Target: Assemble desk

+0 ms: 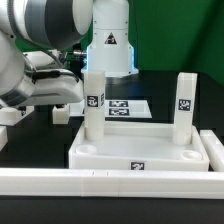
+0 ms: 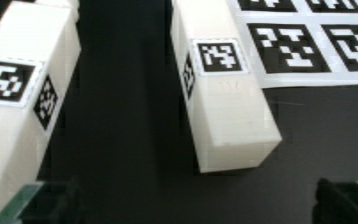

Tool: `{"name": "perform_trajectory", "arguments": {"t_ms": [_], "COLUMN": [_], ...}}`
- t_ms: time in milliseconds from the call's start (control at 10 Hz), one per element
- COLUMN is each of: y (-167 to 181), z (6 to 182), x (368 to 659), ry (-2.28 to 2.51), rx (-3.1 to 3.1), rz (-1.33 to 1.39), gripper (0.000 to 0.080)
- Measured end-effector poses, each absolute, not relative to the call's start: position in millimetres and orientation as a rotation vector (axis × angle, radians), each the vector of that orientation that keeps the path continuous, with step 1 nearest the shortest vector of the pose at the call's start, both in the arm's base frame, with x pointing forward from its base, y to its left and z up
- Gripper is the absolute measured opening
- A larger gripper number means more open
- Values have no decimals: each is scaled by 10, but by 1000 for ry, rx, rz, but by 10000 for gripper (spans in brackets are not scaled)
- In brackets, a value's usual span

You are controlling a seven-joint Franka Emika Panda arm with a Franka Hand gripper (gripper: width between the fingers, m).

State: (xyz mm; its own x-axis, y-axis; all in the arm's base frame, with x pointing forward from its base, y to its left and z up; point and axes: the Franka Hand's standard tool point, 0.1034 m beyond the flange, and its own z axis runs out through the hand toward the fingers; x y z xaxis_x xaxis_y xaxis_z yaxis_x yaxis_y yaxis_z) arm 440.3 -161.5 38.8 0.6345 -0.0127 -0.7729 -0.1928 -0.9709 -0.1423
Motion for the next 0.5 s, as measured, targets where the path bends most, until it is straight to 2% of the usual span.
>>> {"name": "perform_trajectory", "arguments": {"t_ms": [500], "y": [-1603], "z": [369], "x": [4364], "ry": [168], "rx": [-2627], "rz": [1274], "gripper": [649]}}
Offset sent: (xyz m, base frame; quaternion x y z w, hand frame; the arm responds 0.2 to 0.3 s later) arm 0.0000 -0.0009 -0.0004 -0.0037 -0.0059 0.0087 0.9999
